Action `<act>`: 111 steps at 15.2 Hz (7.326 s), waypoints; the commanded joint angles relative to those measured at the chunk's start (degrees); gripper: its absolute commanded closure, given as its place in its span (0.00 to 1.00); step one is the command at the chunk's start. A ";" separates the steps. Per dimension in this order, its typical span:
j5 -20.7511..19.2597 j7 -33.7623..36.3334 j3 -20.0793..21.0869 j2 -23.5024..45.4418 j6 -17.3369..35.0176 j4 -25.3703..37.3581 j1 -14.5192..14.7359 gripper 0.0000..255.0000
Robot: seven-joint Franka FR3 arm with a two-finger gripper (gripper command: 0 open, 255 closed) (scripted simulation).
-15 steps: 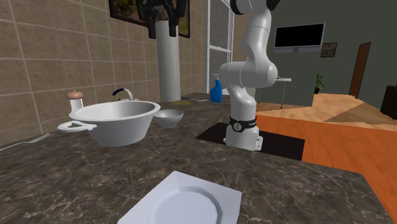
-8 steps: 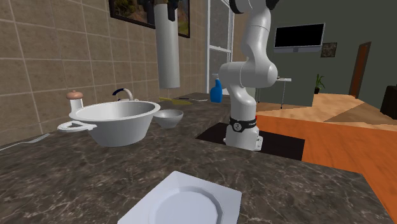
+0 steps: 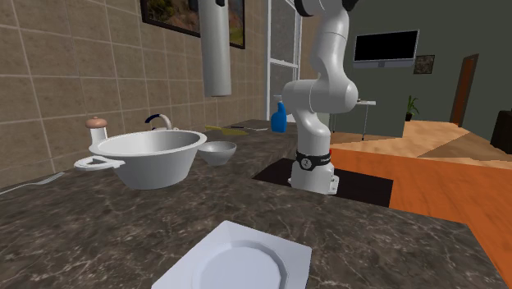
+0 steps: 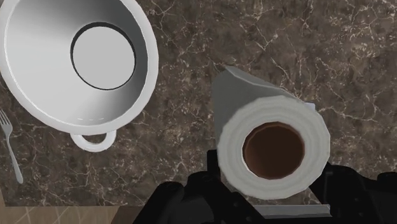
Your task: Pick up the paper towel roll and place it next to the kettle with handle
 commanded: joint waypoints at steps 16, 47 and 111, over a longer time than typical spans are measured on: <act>-9.23 -21.69 -16.01 -8.14 -1.52 -4.80 -6.62 1.00; 25.41 -89.43 -60.68 47.77 -5.55 38.17 -35.88 1.00; 31.94 -97.58 -57.47 55.01 24.47 9.62 -33.90 0.00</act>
